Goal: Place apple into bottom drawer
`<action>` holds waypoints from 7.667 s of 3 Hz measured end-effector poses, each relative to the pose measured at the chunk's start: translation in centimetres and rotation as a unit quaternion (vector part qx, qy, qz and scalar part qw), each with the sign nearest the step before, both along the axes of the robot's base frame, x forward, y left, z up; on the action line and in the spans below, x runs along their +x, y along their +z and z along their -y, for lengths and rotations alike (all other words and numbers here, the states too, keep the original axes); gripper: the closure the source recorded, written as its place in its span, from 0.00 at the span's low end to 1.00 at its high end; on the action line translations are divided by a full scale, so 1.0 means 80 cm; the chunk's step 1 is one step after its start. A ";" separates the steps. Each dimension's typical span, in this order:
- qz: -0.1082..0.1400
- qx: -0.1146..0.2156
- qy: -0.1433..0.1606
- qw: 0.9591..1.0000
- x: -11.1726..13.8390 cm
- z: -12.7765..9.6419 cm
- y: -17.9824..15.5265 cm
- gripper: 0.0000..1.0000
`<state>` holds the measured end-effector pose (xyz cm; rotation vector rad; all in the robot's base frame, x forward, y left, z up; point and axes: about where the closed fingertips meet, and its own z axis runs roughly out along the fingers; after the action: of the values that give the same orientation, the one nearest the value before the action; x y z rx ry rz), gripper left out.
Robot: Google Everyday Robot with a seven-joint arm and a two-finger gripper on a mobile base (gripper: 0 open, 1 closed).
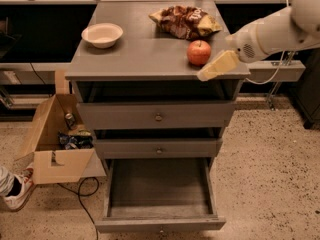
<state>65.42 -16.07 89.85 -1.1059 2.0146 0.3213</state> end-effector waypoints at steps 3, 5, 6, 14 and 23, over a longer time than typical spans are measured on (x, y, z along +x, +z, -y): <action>0.019 0.082 -0.055 0.995 0.105 -0.012 -0.053 0.00; 0.044 0.138 -0.047 0.988 0.130 -0.050 -0.041 0.49; 0.054 0.156 0.012 0.986 0.107 -0.099 -0.026 0.80; -0.081 0.121 0.074 0.987 -0.128 -0.067 -0.233 1.00; -0.146 0.142 0.000 0.979 -0.077 -0.093 -0.748 1.00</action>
Offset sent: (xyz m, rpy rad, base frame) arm 0.0991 0.0022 -0.0435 0.1801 -0.0554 -0.1368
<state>59.23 -8.60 30.02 -0.9195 2.1363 0.7842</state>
